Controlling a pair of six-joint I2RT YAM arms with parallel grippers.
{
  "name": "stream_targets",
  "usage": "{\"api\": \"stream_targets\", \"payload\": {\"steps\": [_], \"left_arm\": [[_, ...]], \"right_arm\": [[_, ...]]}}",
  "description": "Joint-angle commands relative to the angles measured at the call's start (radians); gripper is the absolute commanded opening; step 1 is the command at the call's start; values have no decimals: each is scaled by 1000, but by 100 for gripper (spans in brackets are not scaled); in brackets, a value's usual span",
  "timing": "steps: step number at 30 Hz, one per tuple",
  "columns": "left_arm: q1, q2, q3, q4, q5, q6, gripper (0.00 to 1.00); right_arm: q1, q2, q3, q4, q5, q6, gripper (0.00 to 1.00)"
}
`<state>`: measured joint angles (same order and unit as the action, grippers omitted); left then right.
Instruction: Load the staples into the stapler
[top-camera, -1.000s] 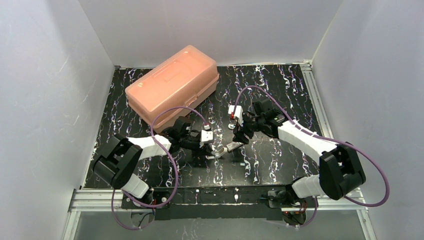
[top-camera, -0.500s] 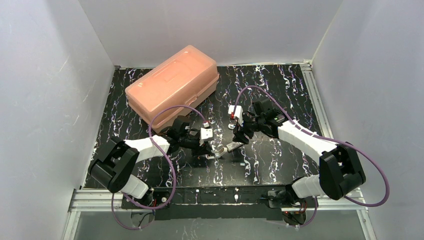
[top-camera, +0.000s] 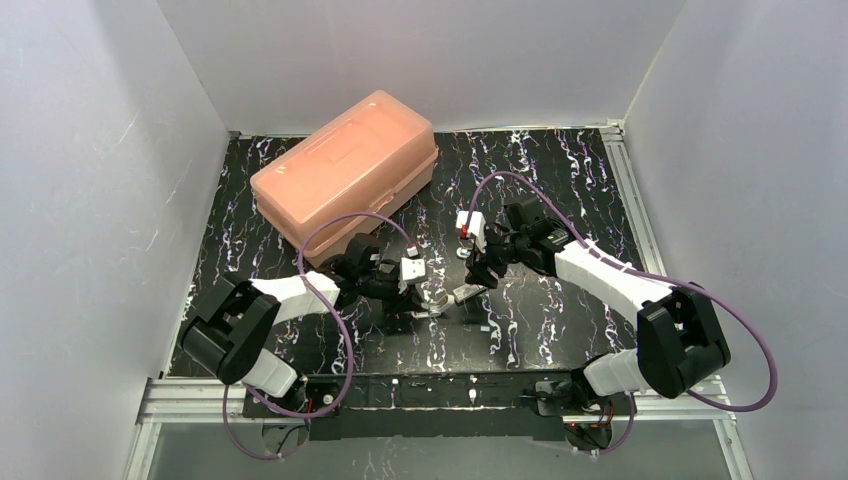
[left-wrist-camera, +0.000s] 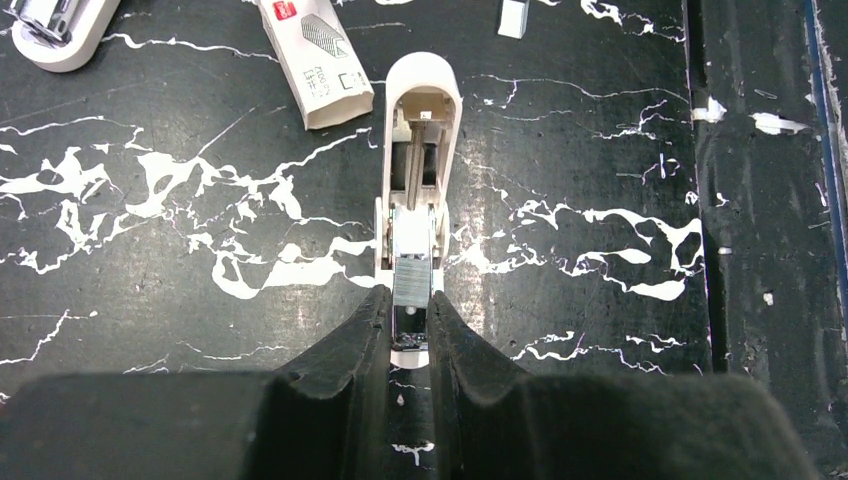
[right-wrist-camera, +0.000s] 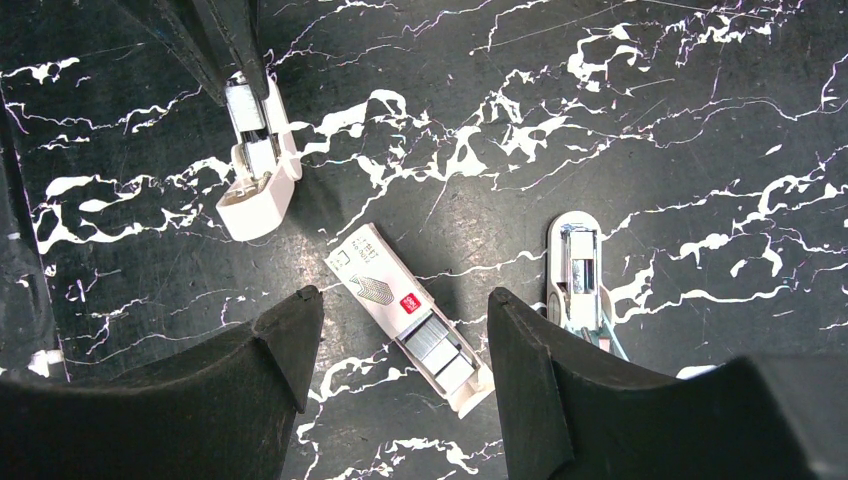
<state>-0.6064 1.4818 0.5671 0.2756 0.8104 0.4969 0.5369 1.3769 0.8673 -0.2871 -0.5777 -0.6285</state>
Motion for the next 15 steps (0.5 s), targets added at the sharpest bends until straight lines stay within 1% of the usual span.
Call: {"api": "stream_targets", "payload": {"steps": [1, 15], "left_arm": [[-4, 2, -11, -15, 4, 0, 0], [-4, 11, -9, -16, -15, -18, 0]], "right_arm": [[-5, -1, -14, 22, -2, -5, 69], [-5, -1, -14, 23, 2, -6, 68]]}}
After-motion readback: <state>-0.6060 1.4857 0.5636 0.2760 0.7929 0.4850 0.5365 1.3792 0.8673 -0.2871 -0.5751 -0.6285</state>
